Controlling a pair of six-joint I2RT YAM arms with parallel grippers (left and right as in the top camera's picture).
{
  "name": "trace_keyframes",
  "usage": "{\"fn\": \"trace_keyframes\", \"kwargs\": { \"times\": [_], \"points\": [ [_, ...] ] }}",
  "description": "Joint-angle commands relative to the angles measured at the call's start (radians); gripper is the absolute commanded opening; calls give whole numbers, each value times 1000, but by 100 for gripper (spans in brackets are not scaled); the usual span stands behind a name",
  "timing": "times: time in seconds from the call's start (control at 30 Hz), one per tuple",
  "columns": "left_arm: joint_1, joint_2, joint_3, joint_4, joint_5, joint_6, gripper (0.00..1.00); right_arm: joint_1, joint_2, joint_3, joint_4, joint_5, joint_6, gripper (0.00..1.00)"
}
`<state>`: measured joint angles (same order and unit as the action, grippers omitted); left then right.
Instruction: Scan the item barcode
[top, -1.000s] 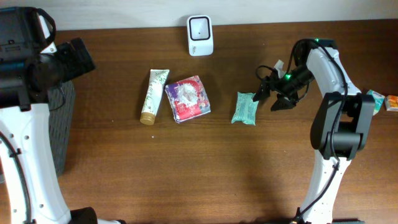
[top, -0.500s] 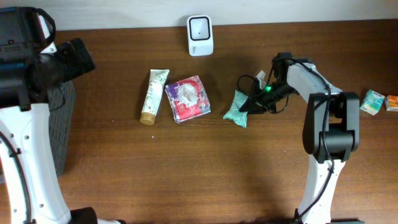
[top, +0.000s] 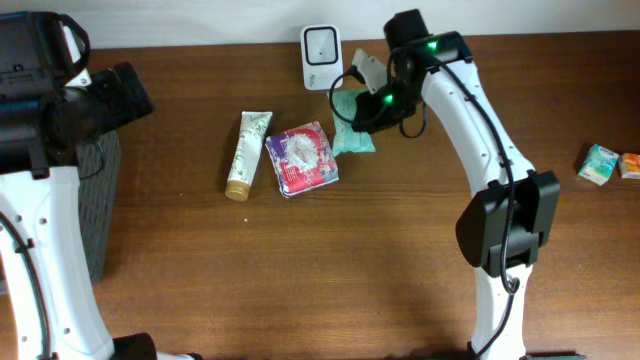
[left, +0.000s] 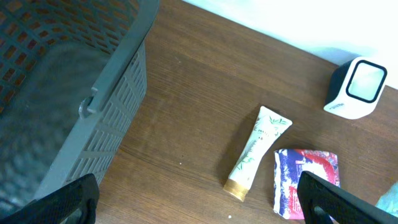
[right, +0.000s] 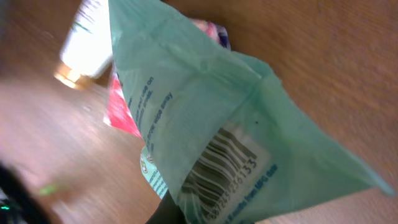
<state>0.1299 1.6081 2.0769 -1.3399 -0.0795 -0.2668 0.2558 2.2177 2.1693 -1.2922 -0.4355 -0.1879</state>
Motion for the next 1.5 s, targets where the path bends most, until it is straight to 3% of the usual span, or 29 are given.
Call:
{"fn": "trace_keyframes", "kwargs": {
  "times": [0.0, 0.07, 0.13, 0.17, 0.27, 0.33, 0.4, 0.47, 0.5, 0.57, 0.7, 0.8, 0.93, 1.0, 1.07, 1.13, 1.2, 1.23, 1.33, 1.47],
  "points": [
    [4, -8, 3, -9, -4, -9, 99, -25, -3, -32, -61, 166, -15, 9],
    [4, -8, 3, -8, -4, -9, 99, -62, -3, -109, -87, 237, -35, 17],
    [4, -8, 3, -8, -4, -9, 99, -92, -3, -186, -69, 237, -59, 52],
    [4, -8, 3, -8, -4, -9, 99, -108, -2, -196, -69, 234, -27, 61],
    [4, -8, 3, -8, -4, -9, 99, -140, -3, -192, -69, 233, 156, 62],
    [4, -8, 3, -8, -4, -9, 99, -180, -3, -192, -74, 165, 357, 74],
    [4, -8, 3, -8, -4, -9, 99, -218, -3, -196, -39, 25, 494, 73],
    [4, -8, 3, -8, -4, -9, 99, -217, -3, -222, 35, 13, 650, 31],
    [4, -8, 3, -8, -4, -9, 99, -203, -3, -256, 83, 13, 701, 18],
    [4, -8, 3, -8, -4, -9, 99, -179, -3, -311, 166, 12, 745, 5],
    [4, -8, 3, -8, -4, -9, 99, -104, -1, -451, 367, 91, 748, 4],
    [4, -8, 3, -8, -4, -9, 99, -101, -1, -464, 287, 261, 750, 4],
    [4, -8, 3, -8, -4, -9, 99, -129, -2, -420, 142, 328, 709, 4],
    [4, -8, 3, -8, -4, -9, 99, -146, -4, -325, 57, 328, 627, 5],
    [4, -8, 3, -8, -4, -9, 99, -166, -5, -249, 18, 325, 557, 12],
    [4, -8, 3, -8, -4, -9, 99, -229, -5, -193, 4, 316, 533, 39],
    [4, -8, 3, -8, -4, -9, 99, -332, -3, -202, -7, 159, 532, 53],
    [4, -8, 3, -8, -4, -9, 99, -374, -3, -221, -16, 88, 527, 69],
    [4, -8, 3, -8, -4, -9, 99, -440, -3, -377, 90, -153, 454, 72],
    [4, -8, 3, -8, -4, -9, 99, -430, -3, -485, 259, -267, 498, 74]
  ]
}}
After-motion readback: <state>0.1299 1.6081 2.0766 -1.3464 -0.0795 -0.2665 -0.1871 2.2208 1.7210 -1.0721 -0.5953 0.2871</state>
